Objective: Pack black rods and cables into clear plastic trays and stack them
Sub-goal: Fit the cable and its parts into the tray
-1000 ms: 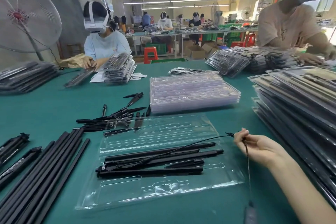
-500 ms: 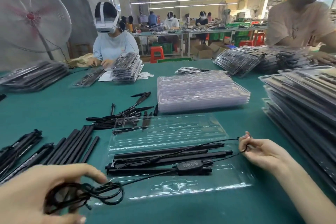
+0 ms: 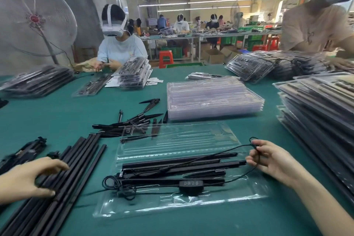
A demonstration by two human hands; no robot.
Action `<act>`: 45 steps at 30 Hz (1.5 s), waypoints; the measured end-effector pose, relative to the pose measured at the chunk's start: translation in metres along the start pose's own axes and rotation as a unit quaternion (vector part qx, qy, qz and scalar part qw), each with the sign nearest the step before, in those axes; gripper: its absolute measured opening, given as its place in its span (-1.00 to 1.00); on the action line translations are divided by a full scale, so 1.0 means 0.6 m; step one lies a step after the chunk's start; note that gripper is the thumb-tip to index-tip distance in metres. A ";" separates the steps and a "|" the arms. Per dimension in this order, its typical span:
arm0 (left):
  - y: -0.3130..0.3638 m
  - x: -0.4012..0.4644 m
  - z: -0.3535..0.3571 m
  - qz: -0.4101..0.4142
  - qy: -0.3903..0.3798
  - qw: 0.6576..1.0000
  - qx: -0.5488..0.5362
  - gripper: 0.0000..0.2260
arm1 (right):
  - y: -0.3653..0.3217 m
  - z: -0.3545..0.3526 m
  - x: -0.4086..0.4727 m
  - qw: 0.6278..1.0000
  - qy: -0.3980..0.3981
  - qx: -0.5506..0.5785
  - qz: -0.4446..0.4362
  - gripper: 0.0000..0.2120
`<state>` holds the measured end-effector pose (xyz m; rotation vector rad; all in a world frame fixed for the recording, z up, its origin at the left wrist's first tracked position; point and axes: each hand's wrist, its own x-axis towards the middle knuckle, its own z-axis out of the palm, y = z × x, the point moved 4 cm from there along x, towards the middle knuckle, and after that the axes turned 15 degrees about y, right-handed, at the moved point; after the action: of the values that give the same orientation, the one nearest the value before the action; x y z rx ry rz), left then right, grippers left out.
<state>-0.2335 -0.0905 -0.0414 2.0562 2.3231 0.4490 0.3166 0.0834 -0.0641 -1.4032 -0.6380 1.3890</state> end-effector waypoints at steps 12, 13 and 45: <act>0.497 0.038 0.094 0.258 0.069 0.958 -0.102 -0.70 | -0.017 -0.005 -0.012 0.862 0.068 -0.391 -0.314 -0.88; 0.501 0.042 0.105 0.253 0.074 0.960 -0.095 -0.69 | -0.017 -0.004 -0.010 0.859 0.068 -0.394 -0.319 -0.87; 0.471 0.023 0.121 0.116 -0.009 0.977 -0.176 -0.73 | -0.024 -0.018 0.006 0.861 -0.004 -0.404 -0.310 -0.66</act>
<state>0.0528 -0.0339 -0.0472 2.1412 1.8325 0.7799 0.3315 0.0885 -0.0545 -1.5894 -1.6411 0.5977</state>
